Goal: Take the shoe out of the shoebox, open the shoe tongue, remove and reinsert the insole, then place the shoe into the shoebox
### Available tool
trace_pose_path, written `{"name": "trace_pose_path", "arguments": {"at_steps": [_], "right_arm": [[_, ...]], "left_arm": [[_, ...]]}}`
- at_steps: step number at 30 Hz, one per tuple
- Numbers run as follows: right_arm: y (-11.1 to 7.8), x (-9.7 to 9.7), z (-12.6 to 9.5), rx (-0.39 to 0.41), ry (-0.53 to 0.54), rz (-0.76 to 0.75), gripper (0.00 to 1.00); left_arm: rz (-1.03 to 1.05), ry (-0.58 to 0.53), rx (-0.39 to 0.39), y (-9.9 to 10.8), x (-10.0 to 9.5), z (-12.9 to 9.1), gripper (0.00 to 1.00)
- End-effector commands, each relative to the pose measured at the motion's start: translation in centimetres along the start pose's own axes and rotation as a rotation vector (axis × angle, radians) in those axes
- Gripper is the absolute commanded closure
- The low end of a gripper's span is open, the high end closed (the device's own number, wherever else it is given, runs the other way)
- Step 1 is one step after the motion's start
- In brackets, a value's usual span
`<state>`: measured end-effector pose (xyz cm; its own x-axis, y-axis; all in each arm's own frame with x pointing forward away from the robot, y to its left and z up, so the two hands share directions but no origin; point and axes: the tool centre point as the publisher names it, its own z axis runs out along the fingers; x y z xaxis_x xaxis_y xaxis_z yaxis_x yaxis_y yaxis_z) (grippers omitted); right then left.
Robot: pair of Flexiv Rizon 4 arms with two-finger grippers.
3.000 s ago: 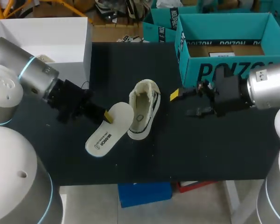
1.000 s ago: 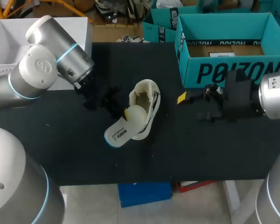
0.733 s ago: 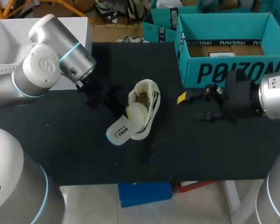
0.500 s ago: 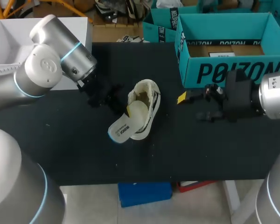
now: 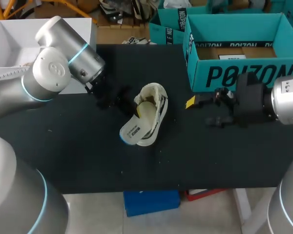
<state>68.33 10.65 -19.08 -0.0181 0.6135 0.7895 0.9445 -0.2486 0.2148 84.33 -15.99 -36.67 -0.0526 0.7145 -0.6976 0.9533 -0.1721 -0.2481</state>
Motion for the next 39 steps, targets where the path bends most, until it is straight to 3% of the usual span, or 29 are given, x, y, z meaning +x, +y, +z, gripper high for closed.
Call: {"name": "trace_pose_path", "arguments": {"at_steps": [1,15,16,17,20,21,22,30,34,39], "right_arm": [[0.0,0.1,0.0,0.0,-0.001,0.001,0.0],[0.0,0.1,0.0,0.0,-0.001,0.001,0.0],[0.0,0.1,0.0,0.0,-0.001,0.001,0.0],[0.0,0.1,0.0,0.0,-0.001,0.001,0.0],[0.0,0.1,0.0,0.0,-0.001,0.001,0.0],[0.0,0.1,0.0,0.0,-0.001,0.001,0.0],[0.0,0.1,0.0,0.0,-0.001,0.001,0.0],[0.0,0.1,0.0,0.0,-0.001,0.001,0.0],[0.0,0.1,0.0,0.0,-0.001,0.001,0.0],[0.0,0.1,0.0,0.0,-0.001,0.001,0.0]], "left_arm": [[0.003,0.005,-0.02,0.3,-0.2,0.3,1.0],[-0.006,-0.008,-0.074,2.1,-0.6,0.8,1.0],[-0.003,-0.009,-0.073,2.1,-0.7,0.8,0.93],[-0.001,-0.013,-0.072,2.0,-0.8,0.8,0.71],[0.004,-0.022,-0.064,1.6,-1.1,0.7,0.43],[0.006,-0.022,-0.062,1.5,-1.2,0.7,0.28],[0.009,-0.024,-0.058,1.3,-1.3,0.6,0.26],[0.052,-0.029,-0.013,-1.6,-1.9,-0.1,0.32],[0.07,-0.013,0.005,-2.9,-1.8,-0.6,0.5],[0.077,0.017,0.038,-3.8,-1.3,-0.5,0.61]]}}
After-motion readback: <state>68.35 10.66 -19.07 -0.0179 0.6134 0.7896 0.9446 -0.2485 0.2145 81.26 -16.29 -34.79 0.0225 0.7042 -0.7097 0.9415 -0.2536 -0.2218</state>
